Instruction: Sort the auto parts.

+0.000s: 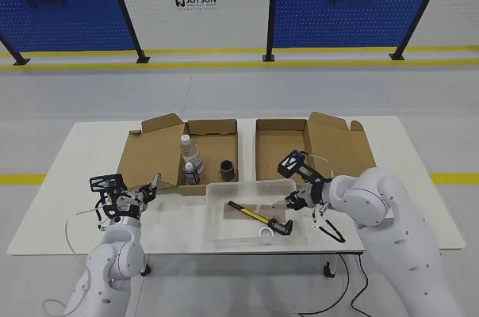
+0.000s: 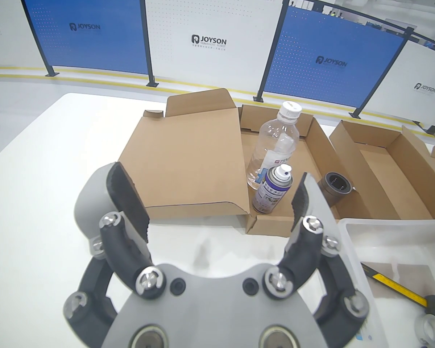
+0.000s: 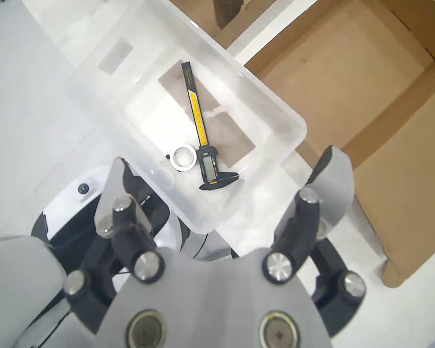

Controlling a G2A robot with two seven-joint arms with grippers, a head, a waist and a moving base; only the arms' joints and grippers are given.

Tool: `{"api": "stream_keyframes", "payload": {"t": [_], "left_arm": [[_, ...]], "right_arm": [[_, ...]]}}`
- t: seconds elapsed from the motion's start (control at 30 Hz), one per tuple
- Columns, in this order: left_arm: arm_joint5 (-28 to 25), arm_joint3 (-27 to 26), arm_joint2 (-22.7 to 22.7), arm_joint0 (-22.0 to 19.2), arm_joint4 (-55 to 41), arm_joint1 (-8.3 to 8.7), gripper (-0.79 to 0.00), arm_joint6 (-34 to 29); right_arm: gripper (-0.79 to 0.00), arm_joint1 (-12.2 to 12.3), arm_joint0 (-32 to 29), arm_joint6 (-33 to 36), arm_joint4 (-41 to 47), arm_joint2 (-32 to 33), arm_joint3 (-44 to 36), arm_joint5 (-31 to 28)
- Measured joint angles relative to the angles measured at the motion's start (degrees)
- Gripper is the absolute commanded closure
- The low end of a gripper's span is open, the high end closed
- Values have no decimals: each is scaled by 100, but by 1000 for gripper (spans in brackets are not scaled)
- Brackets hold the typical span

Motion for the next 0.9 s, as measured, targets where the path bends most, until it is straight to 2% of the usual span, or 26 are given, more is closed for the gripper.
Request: {"api": "stream_keyframes", "payload": {"t": [0.17, 0.73, 0.9], "left_arm": [[0, 0, 0, 0, 0, 0, -785, 0], [0, 0, 0, 0, 0, 0, -785, 0], [0, 0, 0, 0, 0, 0, -785, 0]], "right_arm": [[-785, 65, 201, 40, 24, 66, 314, -876], [-785, 64, 177, -74, 61, 66, 268, -812], [-785, 62, 286, -47, 137, -166, 211, -754]]}}
